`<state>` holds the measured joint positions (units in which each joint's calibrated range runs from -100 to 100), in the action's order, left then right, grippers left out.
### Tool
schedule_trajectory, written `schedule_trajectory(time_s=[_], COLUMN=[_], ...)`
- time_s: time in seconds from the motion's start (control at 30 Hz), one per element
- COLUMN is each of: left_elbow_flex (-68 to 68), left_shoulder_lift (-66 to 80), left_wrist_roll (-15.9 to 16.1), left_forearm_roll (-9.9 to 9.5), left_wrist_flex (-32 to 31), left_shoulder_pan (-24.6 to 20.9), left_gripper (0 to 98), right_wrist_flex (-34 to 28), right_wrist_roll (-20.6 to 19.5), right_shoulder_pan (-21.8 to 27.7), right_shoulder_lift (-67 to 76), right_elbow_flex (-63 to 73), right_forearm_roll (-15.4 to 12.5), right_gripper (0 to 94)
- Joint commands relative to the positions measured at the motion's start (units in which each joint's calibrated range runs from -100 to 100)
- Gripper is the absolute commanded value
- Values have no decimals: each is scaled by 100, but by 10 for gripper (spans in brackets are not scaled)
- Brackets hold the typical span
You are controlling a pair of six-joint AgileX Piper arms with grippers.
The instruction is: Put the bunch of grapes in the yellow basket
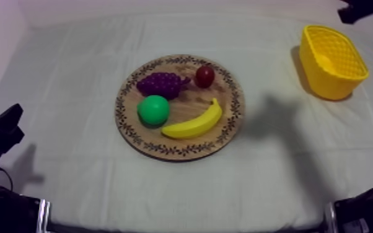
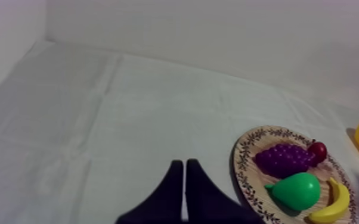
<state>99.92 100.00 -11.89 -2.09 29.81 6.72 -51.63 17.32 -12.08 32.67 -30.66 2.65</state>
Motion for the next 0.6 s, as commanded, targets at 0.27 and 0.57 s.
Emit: schedule_trajectory(time_s=[0.27, 0.57], left_elbow_flex=[-3, -3], left_shoulder_lift=[0, 0], left_wrist_roll=[-1, -1], left_forearm_roll=[2, 2], left_wrist_flex=[2, 2], left_shoulder_pan=[-3, -3], left_gripper=[1, 1], right_wrist_flex=[-556, -1193], right_wrist_roll=[144, 198], right_shoulder_pan=[-805, -1247], right_shoulder_lift=[-1620, -2707], right_elbow_flex=[1284, 2297], right_forearm_roll=[204, 241], right_gripper=[6, 6])
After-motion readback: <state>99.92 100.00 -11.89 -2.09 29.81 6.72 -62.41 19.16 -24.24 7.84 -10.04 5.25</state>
